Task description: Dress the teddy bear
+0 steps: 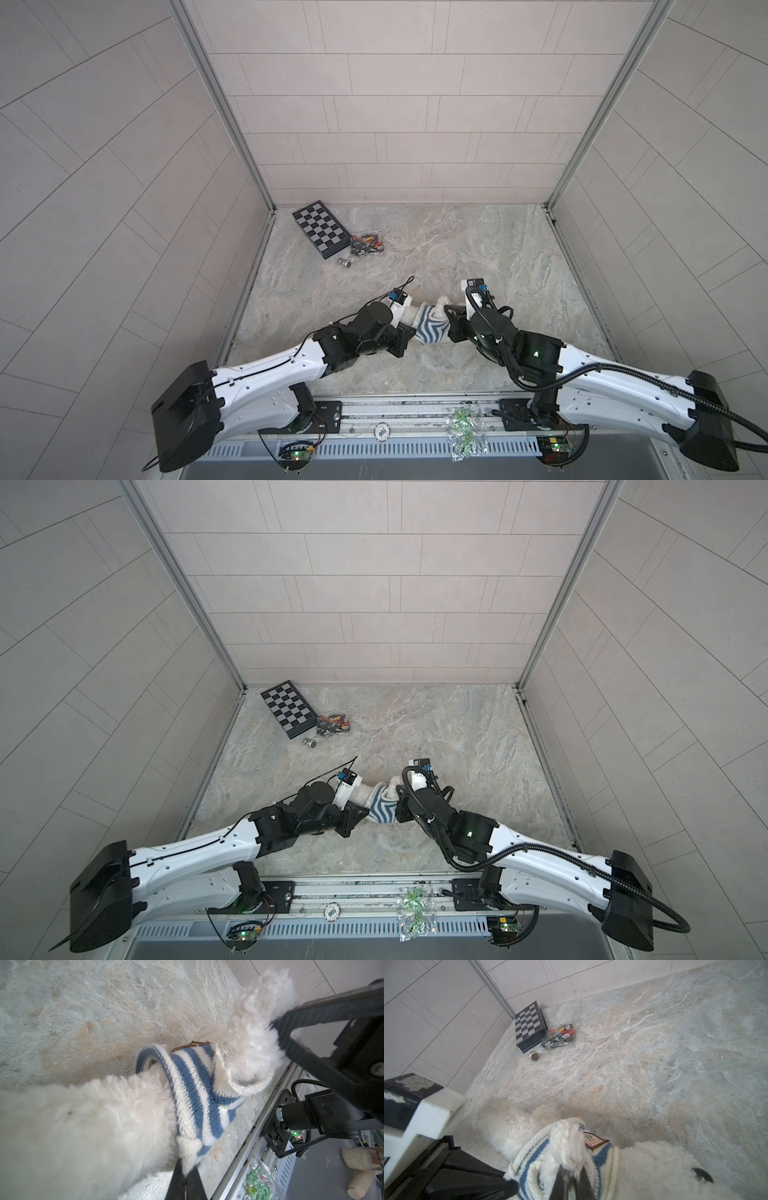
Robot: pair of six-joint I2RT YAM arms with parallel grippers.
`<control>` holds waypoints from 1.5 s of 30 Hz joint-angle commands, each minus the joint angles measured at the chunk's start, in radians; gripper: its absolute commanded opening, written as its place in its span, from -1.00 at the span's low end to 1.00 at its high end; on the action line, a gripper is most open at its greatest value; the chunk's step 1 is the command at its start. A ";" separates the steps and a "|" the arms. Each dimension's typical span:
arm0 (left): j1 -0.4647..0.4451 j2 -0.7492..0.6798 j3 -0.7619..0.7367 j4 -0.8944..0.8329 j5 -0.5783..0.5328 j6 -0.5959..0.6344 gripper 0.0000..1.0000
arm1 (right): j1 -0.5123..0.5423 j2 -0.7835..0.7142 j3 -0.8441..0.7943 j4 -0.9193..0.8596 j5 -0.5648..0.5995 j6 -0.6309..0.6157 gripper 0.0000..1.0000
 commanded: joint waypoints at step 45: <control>0.178 -0.176 -0.014 -0.235 -0.045 0.043 0.15 | -0.134 -0.101 -0.201 -0.012 -0.316 -0.189 -1.00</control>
